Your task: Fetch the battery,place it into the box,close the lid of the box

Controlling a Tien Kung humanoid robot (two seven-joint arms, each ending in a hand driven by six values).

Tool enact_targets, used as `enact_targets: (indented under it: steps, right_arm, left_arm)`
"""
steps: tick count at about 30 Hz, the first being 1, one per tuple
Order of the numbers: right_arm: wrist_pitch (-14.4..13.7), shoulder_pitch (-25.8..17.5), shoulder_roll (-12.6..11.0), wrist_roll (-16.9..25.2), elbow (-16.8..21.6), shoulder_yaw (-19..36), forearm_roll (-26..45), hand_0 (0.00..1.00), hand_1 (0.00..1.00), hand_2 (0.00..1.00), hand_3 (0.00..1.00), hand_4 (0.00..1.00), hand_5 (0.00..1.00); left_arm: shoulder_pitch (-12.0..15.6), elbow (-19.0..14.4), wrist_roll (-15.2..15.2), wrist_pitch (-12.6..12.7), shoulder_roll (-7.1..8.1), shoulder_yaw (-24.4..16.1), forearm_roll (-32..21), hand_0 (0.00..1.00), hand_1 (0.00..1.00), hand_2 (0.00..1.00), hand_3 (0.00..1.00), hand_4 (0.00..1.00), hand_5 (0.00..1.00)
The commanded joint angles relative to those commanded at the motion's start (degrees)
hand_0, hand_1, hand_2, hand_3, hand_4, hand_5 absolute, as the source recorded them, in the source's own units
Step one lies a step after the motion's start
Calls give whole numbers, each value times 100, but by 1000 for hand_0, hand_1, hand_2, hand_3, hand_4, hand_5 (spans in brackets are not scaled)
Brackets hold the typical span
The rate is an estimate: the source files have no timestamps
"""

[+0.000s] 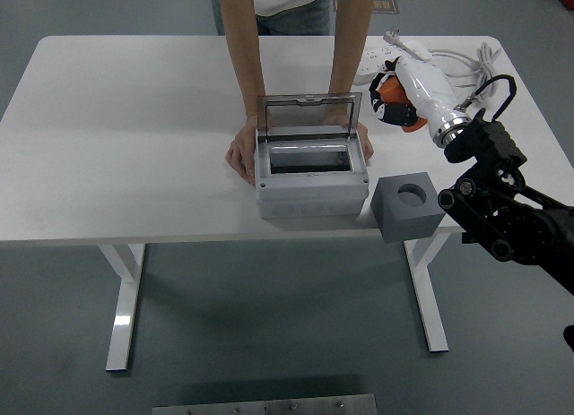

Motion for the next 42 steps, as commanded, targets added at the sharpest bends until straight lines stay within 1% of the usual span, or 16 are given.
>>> enact_targets:
  steps: [3, 6, 12, 16, 22, 30, 35, 42]
  right_arm:
    - [138, 10, -62, -135, 175, -109, -380, 156, 218, 313, 441, 128, 2]
    - [198, 15, -97, -190, 311, -181, -620, 156, 218, 313, 441, 128, 2]
    - [204, 36, -80, -202, 441, -306, -687, 157, 214, 312, 439, 123, 2]
    - [223, 52, 1, -218, 498, -462, -642, 156, 214, 312, 435, 125, 2]
    - [202, 82, 280, -208, 405, -703, -568, 155, 210, 311, 437, 126, 2]
    - [117, 204, 725, -143, 64, -845, -528, 152, 210, 311, 438, 128, 2]
    - [77, 338, 944, -115, -141, -943, -512, 152, 209, 312, 438, 130, 2]
    - [-19, 493, 1192, -53, -468, -1173, -438, 154, 210, 312, 439, 136, 2]
  left_arm:
    - [22, -6, 21, 10, 6, -23, 12, 832, 902, 866, 824, 851, 534]
    - [34, -10, 39, 13, 15, -48, 36, 832, 902, 866, 824, 851, 534]
    - [25, -7, 38, 13, 23, -61, 48, 833, 902, 866, 824, 851, 534]
    - [23, -7, 48, 8, 24, -75, 66, 833, 902, 866, 825, 851, 534]
    - [7, -9, 71, -8, 30, -107, 114, 833, 902, 866, 825, 851, 534]
    - [-37, -21, 126, -41, 36, -160, 200, 834, 902, 866, 825, 850, 534]
    - [-60, -28, 166, -59, 56, -207, 279, 834, 902, 866, 825, 851, 535]
    - [-111, -28, 188, -83, 64, -241, 350, 833, 902, 865, 825, 851, 538]
